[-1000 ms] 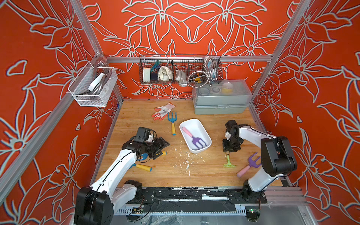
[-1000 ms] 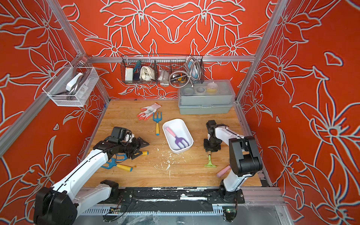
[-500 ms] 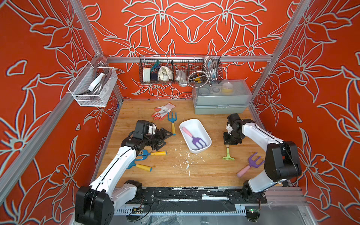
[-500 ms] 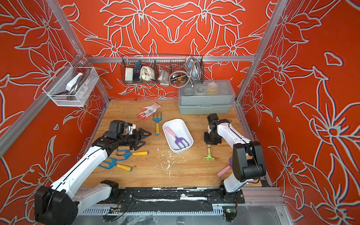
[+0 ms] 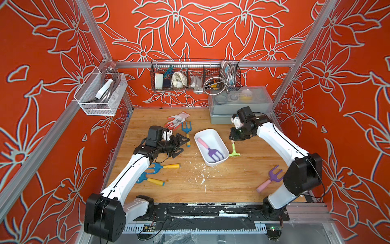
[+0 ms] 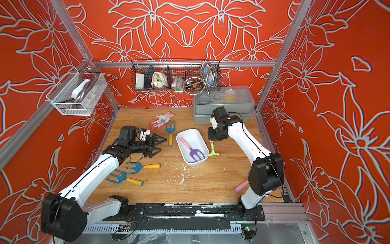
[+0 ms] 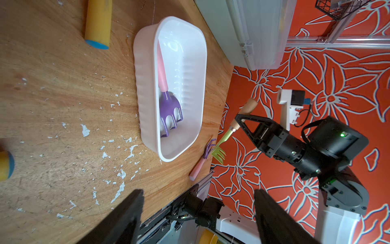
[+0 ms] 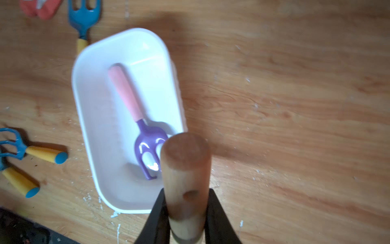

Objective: Put the rake into the storage box
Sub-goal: Place the rake in the storage box.

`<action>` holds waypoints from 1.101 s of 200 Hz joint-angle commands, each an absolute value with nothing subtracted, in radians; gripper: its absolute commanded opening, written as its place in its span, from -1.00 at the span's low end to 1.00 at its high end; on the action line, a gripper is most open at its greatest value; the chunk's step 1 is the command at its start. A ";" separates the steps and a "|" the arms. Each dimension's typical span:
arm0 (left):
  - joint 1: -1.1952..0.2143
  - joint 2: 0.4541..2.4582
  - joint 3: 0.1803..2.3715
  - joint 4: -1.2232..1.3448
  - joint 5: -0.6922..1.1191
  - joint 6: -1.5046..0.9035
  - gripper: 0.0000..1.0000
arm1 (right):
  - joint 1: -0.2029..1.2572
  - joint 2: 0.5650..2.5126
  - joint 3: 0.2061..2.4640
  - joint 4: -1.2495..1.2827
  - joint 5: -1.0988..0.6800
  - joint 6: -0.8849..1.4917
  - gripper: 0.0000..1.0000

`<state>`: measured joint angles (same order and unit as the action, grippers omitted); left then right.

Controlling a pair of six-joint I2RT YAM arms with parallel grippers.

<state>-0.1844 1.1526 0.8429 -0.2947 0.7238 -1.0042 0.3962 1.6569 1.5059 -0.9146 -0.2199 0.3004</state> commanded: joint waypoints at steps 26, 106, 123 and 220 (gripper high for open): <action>-0.184 1.095 0.779 -0.308 0.717 -1.014 0.67 | 0.472 1.801 1.671 -1.001 -0.264 0.272 -0.98; -0.151 1.059 0.729 -0.356 0.713 -1.000 0.66 | 0.579 1.999 1.874 -1.057 -0.254 0.250 -0.95; -0.146 1.059 0.729 -0.360 0.713 -0.997 0.66 | 0.593 2.024 1.891 -1.057 -0.254 0.252 -0.90; -0.135 1.072 0.731 -0.364 0.715 -0.997 0.66 | 0.603 2.005 1.896 -1.057 -0.177 0.236 -0.12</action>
